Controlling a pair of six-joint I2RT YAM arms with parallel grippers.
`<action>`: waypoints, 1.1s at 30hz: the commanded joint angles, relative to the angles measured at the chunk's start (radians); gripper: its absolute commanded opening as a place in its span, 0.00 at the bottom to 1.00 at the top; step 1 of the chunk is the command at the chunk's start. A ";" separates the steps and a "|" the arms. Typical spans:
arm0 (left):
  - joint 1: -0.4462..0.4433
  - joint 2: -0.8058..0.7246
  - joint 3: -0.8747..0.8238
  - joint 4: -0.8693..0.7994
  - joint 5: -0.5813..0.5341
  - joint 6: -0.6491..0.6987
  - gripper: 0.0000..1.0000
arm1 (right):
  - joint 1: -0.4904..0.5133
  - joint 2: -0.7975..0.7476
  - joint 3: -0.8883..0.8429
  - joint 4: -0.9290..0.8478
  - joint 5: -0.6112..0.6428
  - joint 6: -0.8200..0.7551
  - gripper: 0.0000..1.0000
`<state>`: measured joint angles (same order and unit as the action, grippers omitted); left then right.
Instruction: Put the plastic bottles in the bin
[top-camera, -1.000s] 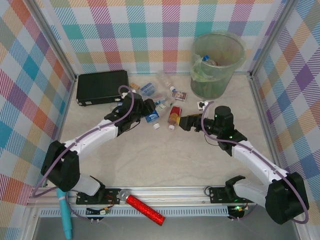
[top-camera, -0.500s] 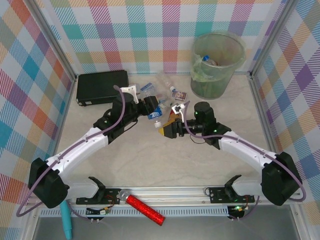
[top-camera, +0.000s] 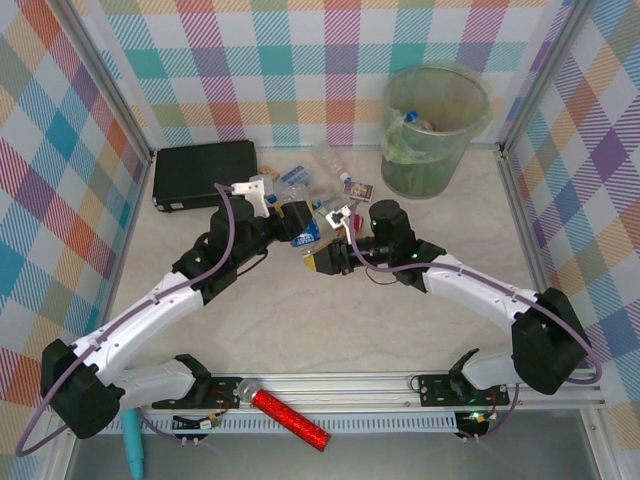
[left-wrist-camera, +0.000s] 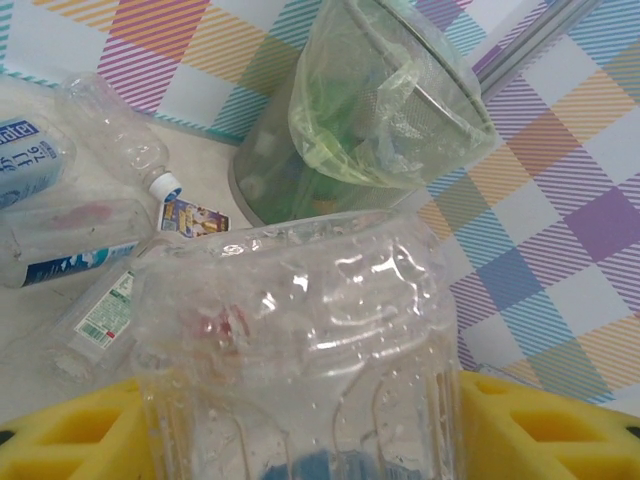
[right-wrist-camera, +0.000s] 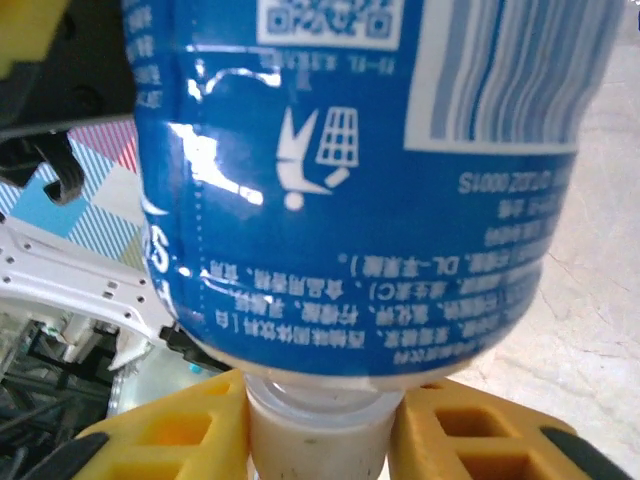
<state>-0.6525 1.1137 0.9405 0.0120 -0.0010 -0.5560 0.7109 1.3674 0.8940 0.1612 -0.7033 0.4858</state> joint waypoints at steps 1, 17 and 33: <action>-0.012 -0.034 -0.017 0.043 0.016 0.004 0.63 | 0.016 0.006 0.043 0.006 0.010 -0.023 0.24; -0.012 -0.222 0.004 -0.137 -0.150 0.054 1.00 | -0.022 -0.111 0.085 -0.182 0.278 -0.112 0.24; -0.011 -0.407 -0.079 -0.247 -0.183 0.024 0.99 | -0.534 -0.009 0.347 -0.209 0.242 0.286 0.25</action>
<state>-0.6552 0.7303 0.8772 -0.2150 -0.1776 -0.5278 0.2253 1.3270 1.1664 -0.0441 -0.4534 0.6518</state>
